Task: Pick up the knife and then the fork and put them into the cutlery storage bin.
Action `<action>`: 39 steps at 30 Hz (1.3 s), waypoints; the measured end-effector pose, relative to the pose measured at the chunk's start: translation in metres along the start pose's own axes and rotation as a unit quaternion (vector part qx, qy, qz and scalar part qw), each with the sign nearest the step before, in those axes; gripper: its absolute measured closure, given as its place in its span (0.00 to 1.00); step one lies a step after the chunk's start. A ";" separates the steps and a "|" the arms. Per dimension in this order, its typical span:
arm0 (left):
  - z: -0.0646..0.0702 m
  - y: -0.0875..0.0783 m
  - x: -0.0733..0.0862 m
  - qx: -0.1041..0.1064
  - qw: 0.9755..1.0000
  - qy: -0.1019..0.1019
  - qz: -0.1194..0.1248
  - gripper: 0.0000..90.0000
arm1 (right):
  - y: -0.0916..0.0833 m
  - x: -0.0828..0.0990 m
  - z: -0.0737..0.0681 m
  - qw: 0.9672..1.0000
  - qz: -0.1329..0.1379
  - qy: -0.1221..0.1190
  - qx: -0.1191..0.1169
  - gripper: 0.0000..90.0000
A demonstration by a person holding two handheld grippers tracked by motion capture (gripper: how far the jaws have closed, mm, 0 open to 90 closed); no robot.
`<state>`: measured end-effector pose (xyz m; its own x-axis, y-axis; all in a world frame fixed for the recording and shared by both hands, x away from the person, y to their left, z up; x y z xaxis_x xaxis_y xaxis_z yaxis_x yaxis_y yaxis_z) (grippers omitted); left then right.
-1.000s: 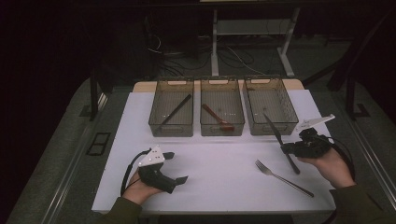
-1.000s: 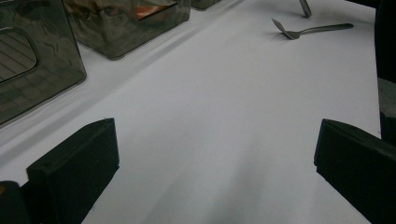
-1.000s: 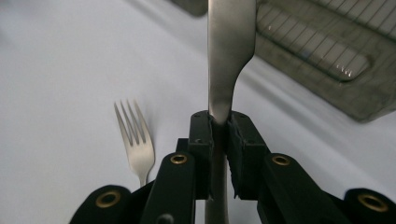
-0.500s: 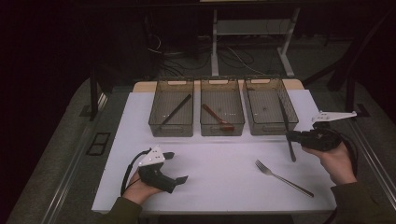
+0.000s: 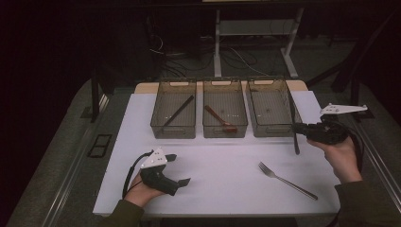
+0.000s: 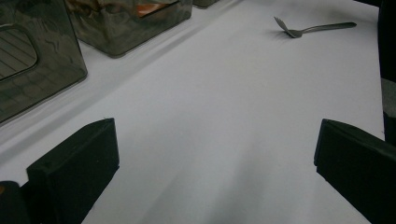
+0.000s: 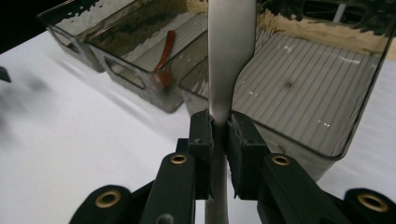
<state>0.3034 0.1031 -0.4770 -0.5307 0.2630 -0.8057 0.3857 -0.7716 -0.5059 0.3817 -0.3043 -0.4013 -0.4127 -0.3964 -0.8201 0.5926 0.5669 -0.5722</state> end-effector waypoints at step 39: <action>0.001 0.000 0.000 0.005 1.000 -0.002 0.001 0.00 | 0.044 -0.056 0.071 0.996 0.010 0.000 0.084 0.88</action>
<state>0.3031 0.1025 -0.4767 -0.5324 0.2589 -0.8059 0.3798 -0.7778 -0.5007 0.4803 -0.3084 -0.3810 -0.3987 -0.3865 -0.8317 0.7081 0.4465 -0.5470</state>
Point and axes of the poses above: each handheld gripper's, and its own axes: y roughly forward along the jaws, x roughly out of its underside, z roughly to its right, the point moved 8 cm from there along y, roughly forward along the jaws, and after that the axes turned 13 degrees about -y, right-handed, at the moved point
